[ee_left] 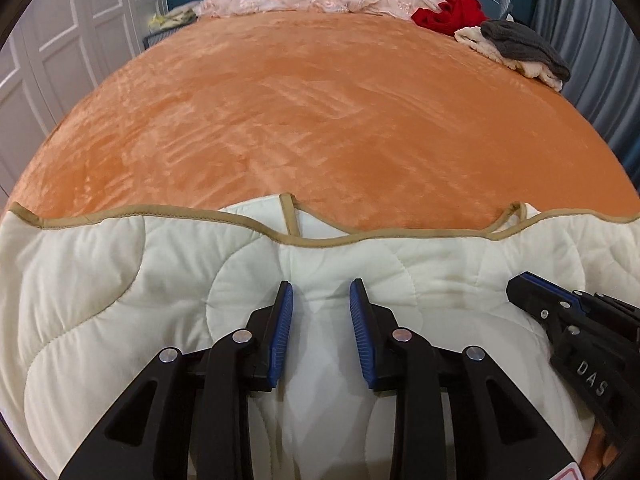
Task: Fold large clothes
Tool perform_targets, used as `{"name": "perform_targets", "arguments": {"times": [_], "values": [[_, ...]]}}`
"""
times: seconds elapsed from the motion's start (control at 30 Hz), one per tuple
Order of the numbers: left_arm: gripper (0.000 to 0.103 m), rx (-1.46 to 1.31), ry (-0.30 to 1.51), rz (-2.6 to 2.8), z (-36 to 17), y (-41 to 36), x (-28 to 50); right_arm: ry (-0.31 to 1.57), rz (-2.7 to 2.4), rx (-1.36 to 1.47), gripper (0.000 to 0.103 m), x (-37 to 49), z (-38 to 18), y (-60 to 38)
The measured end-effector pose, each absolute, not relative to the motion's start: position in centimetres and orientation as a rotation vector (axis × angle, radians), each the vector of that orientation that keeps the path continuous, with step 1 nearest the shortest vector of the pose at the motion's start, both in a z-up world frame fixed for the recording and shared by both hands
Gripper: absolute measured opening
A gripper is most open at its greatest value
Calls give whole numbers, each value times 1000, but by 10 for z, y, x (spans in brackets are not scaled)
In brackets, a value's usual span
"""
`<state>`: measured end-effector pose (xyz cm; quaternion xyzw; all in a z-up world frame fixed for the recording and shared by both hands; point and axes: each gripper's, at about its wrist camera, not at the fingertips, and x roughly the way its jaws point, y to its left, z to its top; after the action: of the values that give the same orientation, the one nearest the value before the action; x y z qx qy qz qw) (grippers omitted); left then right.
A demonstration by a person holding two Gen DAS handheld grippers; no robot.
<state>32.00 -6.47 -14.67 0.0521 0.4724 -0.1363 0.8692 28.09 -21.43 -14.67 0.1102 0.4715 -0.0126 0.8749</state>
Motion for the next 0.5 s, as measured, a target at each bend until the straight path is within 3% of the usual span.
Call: {"name": "perform_targets", "arguments": {"times": [0.27,0.5], "values": [[30,84,986,-291,-147,-60,324,962,-24,235,2,281,-145,-214],[31,-48,906,-234,-90,6,316,833,-162,226,7,238,-89,-263]]}}
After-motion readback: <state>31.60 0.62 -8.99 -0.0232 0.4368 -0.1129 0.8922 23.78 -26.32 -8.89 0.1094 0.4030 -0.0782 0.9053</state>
